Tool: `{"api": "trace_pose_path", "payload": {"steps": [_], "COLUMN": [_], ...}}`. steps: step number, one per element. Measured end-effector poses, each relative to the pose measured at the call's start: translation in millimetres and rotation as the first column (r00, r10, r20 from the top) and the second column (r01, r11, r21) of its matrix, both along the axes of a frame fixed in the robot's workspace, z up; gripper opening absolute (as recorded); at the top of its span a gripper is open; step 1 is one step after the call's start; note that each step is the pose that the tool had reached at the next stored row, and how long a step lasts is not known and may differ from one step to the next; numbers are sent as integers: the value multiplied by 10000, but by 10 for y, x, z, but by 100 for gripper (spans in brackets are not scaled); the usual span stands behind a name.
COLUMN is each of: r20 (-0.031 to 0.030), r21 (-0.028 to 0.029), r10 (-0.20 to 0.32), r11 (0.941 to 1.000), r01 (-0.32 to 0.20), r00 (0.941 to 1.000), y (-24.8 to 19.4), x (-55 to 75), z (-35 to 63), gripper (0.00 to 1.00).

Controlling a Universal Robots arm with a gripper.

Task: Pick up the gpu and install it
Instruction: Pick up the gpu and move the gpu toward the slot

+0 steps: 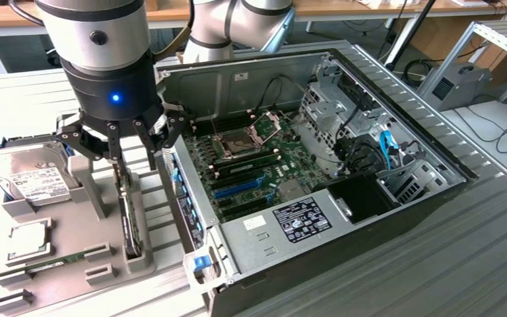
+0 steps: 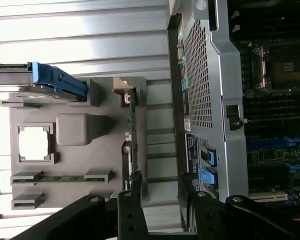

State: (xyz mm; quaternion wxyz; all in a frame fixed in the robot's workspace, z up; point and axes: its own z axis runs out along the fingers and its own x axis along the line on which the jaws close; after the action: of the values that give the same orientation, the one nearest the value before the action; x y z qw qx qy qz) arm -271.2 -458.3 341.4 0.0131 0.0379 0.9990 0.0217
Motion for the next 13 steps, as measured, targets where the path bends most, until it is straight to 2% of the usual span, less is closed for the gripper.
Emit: {"api": "trace_pose_path", "payload": {"steps": [13], "r20": [-1], "r21": [-1], "r10": [1], "r11": [10000], "r01": [-1], "r00": [10000], "y": [0], "x": [-73], "z": [-41], "gripper": [42]}}
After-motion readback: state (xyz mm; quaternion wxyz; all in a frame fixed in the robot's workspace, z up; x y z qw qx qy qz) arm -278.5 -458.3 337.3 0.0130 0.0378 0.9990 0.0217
